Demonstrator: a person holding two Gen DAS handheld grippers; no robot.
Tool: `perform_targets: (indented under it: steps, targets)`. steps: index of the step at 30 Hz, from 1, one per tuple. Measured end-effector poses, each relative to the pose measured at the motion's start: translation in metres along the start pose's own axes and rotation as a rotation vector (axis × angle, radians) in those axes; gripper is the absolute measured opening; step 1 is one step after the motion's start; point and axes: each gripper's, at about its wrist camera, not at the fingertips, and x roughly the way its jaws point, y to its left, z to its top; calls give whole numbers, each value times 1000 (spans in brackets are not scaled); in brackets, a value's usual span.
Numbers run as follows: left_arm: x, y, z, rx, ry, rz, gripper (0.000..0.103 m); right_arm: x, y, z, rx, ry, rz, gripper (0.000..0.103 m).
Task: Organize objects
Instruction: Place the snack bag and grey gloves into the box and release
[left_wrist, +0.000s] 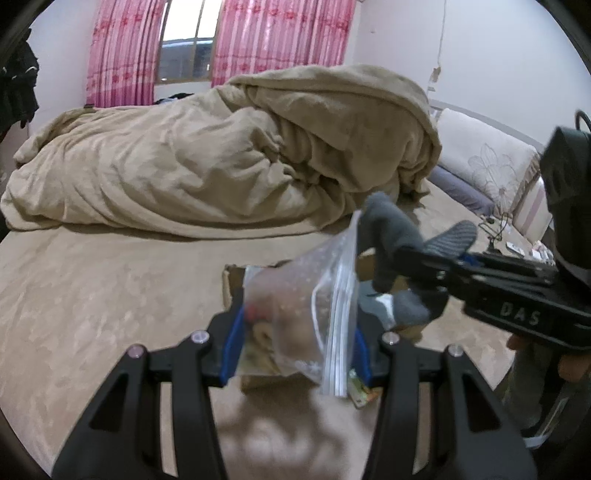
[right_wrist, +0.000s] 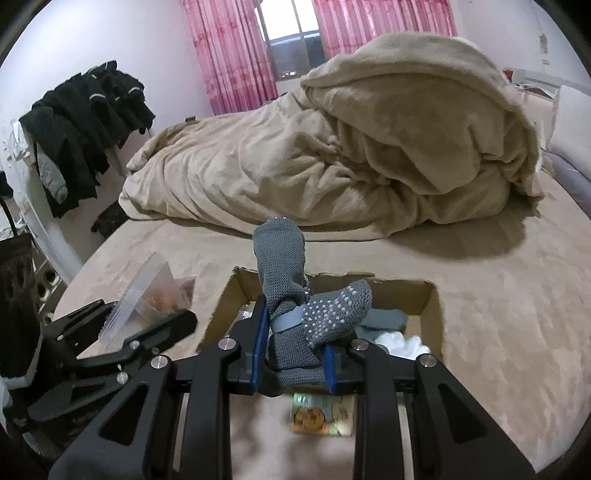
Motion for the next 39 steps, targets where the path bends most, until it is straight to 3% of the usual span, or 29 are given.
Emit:
perform_targets:
  steps: [9, 15, 17, 20, 22, 23, 27, 33, 39]
  targets:
    - [51, 21, -7, -25, 94, 8, 49, 71, -14, -10, -8, 50, 38, 27]
    - [65, 20, -3, -7, 90, 23, 51, 100, -27, -22, 16, 108, 118, 31]
    - [69, 19, -2, -11, 95, 23, 51, 96, -32, -23, 36, 100, 138, 35]
    - [72, 20, -2, -21, 95, 18, 51, 84, -38, -21, 51, 67, 152, 49]
    - [72, 19, -1, -30, 98, -1, 51, 74, -40, -19, 46, 37, 150, 71]
    - [73, 19, -1, -35, 103, -11, 51, 71, -41, -19, 46, 34, 150, 74]
    - [80, 18, 3, -49, 116, -11, 54, 63, -54, -22, 97, 35, 119, 74]
    - [71, 4, 5, -10, 78, 10, 71, 37, -66, -23, 130, 7, 83, 74]
    - [53, -13, 5, 3, 62, -5, 73, 6, -67, -24, 123, -15, 59, 74]
